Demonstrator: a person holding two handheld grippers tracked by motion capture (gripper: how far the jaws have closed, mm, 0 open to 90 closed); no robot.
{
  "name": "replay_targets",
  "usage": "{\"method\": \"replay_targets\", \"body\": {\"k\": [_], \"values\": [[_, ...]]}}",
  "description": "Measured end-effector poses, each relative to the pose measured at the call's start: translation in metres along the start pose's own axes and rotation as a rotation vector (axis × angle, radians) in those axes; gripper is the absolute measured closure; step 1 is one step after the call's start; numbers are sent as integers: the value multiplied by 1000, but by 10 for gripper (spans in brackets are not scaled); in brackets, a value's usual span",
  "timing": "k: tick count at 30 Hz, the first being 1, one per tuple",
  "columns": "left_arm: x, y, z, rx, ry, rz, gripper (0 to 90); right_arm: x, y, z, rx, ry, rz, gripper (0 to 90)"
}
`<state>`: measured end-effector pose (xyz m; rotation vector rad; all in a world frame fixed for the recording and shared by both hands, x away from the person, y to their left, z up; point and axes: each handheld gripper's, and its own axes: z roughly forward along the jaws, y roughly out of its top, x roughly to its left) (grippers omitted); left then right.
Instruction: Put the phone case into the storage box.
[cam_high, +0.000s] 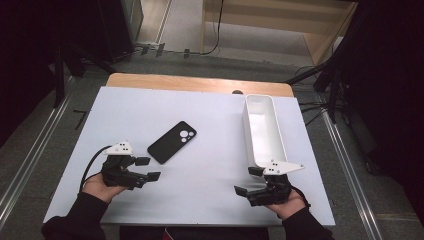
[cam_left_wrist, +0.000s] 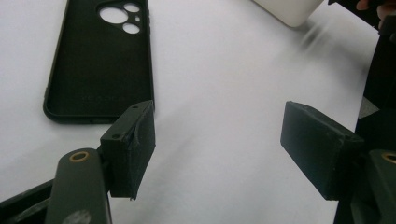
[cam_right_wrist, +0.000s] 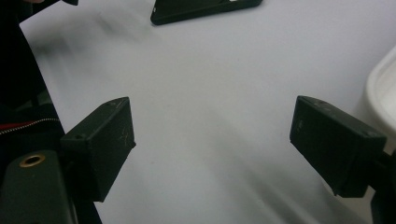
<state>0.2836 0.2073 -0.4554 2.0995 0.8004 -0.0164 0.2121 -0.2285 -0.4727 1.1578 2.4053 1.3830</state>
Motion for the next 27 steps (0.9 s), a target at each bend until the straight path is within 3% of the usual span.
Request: {"method": "replay_targets", "body": {"k": [3,18,21,27], "values": [[-3,-3,-1,15,7,13,224,-1,0,-1,-3,-4,8,124],[-3,-8,-2,25,-9,4,224,-2,-1,0,-1,-2,5,123],[-2,-3,-2,19,33,3,224,-2,-1,0,0,-1,-1,124],[3,1,-2,12,29,-8,224,-2,0,1,5,1,4,124]]}}
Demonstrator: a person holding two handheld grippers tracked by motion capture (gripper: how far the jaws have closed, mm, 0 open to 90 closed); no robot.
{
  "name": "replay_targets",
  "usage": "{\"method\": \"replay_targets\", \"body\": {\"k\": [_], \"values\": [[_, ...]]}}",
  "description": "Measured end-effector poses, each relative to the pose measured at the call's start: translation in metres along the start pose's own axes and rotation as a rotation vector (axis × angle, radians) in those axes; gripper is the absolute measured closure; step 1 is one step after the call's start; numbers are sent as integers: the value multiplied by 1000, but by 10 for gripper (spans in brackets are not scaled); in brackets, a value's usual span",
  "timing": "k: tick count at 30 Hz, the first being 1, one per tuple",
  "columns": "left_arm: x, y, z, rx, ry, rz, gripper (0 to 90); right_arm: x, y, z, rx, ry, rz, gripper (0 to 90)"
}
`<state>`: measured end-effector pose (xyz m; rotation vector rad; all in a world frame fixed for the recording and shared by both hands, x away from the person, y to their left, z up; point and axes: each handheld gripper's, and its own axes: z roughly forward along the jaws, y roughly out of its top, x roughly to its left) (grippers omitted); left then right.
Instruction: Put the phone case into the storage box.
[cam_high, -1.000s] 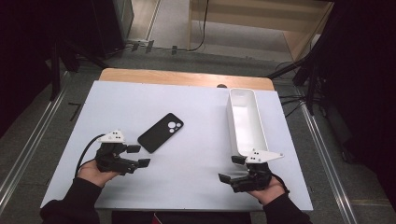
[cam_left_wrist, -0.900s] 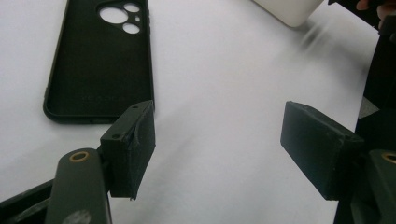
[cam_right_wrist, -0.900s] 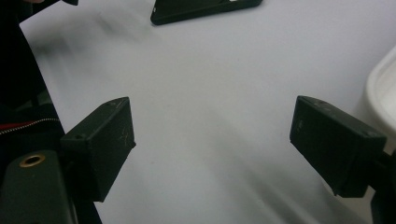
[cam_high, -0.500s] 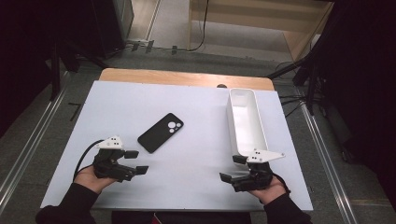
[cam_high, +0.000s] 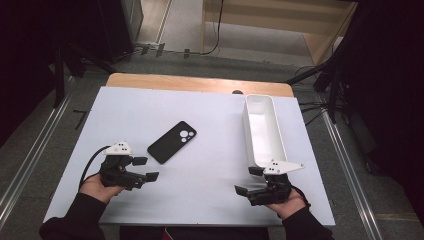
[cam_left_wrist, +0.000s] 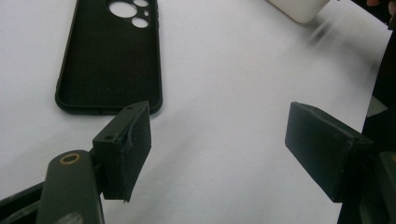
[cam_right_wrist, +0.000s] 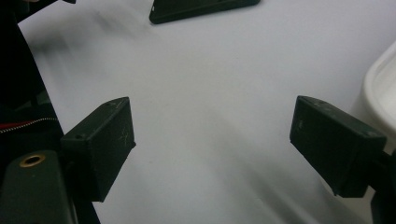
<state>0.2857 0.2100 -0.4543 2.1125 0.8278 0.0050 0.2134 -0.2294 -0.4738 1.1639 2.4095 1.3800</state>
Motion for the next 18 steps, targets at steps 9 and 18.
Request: {"method": "replay_targets", "body": {"k": [9,18], "values": [[7,11,6,-28,19,8,224,1,0,1,3,-1,3,124],[14,20,11,-14,37,2,227,1,0,2,8,1,-5,123]]}}
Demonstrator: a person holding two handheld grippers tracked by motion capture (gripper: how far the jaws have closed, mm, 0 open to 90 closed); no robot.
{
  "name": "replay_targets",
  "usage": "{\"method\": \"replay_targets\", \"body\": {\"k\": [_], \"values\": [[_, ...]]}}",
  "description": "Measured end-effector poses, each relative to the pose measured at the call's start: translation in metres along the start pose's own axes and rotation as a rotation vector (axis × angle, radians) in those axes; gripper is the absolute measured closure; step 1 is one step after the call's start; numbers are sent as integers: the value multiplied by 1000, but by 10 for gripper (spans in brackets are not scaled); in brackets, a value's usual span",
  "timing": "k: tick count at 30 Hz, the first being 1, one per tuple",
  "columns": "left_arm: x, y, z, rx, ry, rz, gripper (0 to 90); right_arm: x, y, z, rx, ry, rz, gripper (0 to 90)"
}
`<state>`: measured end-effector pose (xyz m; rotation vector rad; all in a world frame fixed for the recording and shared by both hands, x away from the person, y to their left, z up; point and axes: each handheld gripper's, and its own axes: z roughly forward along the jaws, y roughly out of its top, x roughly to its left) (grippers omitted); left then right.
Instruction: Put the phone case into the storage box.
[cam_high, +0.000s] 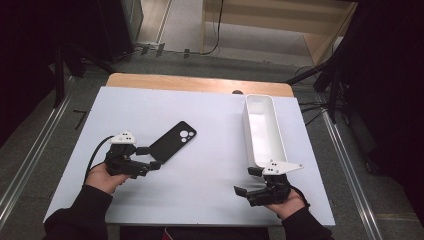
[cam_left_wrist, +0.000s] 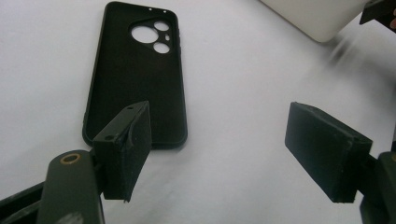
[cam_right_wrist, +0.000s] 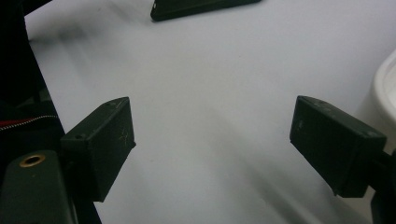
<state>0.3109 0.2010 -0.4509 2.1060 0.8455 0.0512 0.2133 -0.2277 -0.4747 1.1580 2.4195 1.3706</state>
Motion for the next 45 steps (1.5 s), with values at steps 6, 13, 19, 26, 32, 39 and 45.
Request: {"method": "replay_targets", "body": {"k": [6,13,19,26,32,39,45], "values": [[4,5,3,-9,18,6,226,0,0,0,-3,-2,4,123],[10,14,7,-18,40,11,226,0,0,0,-3,-3,4,123],[15,23,11,-26,59,23,226,0,0,0,-1,0,0,124],[24,34,19,-26,89,9,229,0,0,0,-3,-1,3,123],[30,41,27,-31,103,3,229,0,0,0,-3,-1,5,123],[31,51,38,-32,119,10,229,0,0,0,-3,1,4,124],[35,57,47,-44,126,0,229,-1,0,0,-4,1,3,124]]}}
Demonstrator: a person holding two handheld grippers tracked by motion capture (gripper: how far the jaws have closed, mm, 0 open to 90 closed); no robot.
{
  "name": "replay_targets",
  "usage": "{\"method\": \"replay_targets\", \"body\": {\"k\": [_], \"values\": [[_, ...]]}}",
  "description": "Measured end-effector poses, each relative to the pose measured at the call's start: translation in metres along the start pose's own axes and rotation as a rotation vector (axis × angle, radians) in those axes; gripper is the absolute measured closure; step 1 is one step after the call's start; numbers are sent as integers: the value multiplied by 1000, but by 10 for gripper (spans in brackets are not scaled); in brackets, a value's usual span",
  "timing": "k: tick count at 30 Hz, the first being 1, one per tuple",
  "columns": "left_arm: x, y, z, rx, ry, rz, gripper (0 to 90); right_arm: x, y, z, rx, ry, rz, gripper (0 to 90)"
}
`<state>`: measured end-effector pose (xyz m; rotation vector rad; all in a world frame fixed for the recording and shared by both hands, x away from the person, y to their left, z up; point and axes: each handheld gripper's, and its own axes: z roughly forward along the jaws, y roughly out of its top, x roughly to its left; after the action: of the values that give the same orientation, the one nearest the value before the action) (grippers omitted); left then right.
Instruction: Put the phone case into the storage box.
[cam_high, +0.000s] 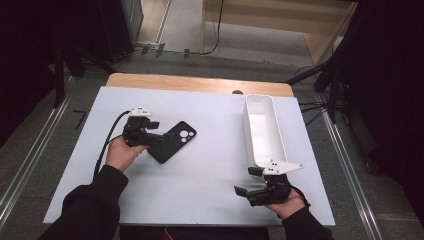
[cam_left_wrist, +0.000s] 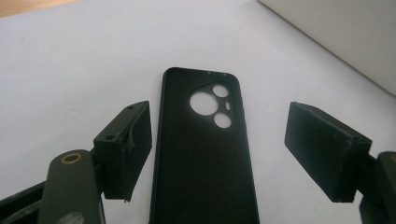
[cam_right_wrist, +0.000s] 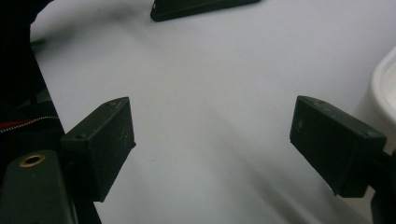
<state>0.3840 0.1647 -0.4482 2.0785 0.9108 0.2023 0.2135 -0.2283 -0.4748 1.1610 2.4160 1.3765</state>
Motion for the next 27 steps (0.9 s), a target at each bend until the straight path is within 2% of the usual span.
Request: {"method": "replay_targets", "body": {"k": [6,9,11,12,14,24,27], "values": [[-4,6,10,11,-8,5,229,0,0,0,1,3,-4,123],[-5,6,11,-16,-17,25,224,0,0,0,0,5,2,123],[-5,7,11,-31,-24,38,55,0,0,0,1,5,3,124],[-5,6,10,-35,-32,37,0,0,0,0,1,6,3,123],[-6,6,11,-28,-38,44,0,0,0,0,0,4,2,124],[-11,0,22,3,0,89,0,0,0,-1,-1,2,1,124],[-12,-1,24,4,8,84,0,0,0,-1,-2,2,0,124]]}}
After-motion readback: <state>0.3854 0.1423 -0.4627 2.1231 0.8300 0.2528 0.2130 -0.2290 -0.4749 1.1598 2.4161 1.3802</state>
